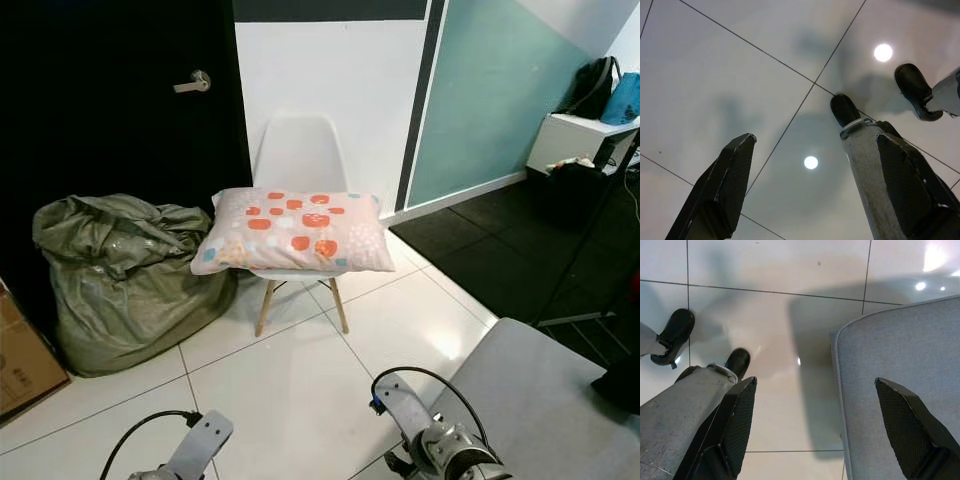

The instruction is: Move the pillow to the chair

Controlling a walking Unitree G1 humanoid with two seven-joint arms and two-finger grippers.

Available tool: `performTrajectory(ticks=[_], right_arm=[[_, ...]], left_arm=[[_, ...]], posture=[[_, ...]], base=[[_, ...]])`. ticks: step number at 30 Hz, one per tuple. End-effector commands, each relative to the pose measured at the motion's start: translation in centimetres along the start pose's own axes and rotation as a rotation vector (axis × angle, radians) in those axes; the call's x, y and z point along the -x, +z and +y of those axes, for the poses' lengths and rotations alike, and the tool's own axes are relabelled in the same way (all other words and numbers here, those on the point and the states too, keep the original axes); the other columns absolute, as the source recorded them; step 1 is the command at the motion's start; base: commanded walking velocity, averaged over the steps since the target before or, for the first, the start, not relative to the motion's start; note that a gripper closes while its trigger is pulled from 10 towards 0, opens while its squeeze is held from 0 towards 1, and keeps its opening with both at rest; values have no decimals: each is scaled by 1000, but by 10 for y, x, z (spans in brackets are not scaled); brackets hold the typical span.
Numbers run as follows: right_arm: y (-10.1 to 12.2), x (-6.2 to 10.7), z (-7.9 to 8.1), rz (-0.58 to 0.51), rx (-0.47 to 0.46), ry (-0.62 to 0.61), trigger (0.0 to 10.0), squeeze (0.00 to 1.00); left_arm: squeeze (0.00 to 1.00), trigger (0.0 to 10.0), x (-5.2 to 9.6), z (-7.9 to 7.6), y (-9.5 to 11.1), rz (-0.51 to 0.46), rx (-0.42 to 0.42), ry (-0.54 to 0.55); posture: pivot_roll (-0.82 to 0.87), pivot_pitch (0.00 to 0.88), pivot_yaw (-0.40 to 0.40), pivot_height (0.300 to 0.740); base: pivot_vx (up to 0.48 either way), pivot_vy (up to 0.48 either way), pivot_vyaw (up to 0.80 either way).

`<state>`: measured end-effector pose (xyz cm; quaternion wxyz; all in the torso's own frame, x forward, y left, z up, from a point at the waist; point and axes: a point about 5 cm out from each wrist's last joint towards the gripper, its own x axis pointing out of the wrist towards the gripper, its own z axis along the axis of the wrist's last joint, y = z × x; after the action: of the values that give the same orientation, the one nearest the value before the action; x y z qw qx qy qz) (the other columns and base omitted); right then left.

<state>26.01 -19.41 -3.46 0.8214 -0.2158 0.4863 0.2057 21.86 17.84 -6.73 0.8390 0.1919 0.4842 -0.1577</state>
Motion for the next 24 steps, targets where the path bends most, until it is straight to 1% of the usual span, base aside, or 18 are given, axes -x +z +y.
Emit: performTrajectory(ticks=[1,14,17,24], right_arm=[[-3,-1,1,4,-14,1,10000,0],[-3,-1,1,1,-18,-3,10000,0],[-4,-1,2,-6,-27,-1,10000,0],[-6,-1,3,6,-14,4,10000,0]], left_arm=[[0,10000,0,1,-2,8,-16,-5],[0,10000,0,0,-3,10,-20,-7],[0,10000,0,0,-4,14,-21,-11],[0,10000,0,-1,-6,16,-15,-8]], posture=[[-141,0,-43,740],[-140,0,-35,740],[-131,0,-37,740],[-116,0,-56,740]], base=[[0,0,0],[0,0,0],[0,0,0],[0,0,0]])
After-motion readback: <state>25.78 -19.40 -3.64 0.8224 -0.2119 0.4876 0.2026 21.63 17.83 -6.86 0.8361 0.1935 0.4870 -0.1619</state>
